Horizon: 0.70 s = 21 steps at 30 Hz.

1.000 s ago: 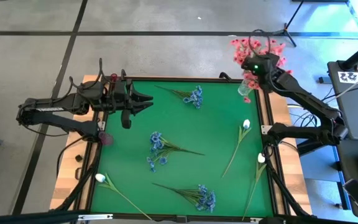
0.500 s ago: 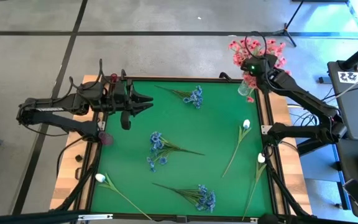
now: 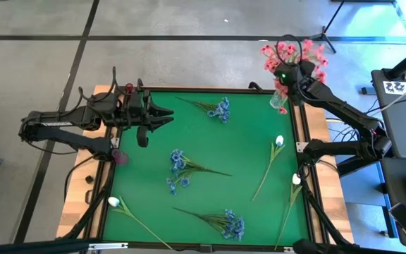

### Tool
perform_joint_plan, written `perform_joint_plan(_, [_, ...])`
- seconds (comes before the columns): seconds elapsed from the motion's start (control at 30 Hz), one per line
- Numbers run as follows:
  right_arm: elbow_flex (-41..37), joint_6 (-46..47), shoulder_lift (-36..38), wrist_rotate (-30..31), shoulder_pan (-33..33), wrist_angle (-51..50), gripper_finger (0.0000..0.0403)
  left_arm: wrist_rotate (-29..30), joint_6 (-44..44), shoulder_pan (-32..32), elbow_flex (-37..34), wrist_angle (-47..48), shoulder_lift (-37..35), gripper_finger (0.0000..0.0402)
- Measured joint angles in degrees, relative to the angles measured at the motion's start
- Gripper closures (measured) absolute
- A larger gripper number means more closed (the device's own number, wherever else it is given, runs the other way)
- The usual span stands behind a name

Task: Sort flowers into vase by color
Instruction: Put the pink flowers into the transparent vase

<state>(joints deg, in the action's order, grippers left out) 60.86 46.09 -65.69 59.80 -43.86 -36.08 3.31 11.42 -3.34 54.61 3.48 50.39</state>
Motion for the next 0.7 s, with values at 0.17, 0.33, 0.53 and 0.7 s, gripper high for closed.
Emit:
perform_joint_plan(0.17, [-0.3,-1.1,0.2,7.5,3.7,2.3,0.0266,0.0,0.0,0.0,0.0,0.0,0.0,0.0297])
perform_joint_plan(0.33, [-3.6,-7.1,0.3,9.0,6.4,10.5,0.0248,0.0,0.0,0.0,0.0,0.0,0.0,0.0297])
perform_joint_plan(0.53, [-5.2,-13.9,0.6,13.3,7.1,19.1,0.0247,0.0,0.4,0.0,0.0,0.0,0.0,0.0297])
perform_joint_plan(0.7, [-5.2,-22.8,0.6,14.6,7.1,27.6,0.0246,0.0,0.4,0.0,0.0,0.0,0.0,0.0297])
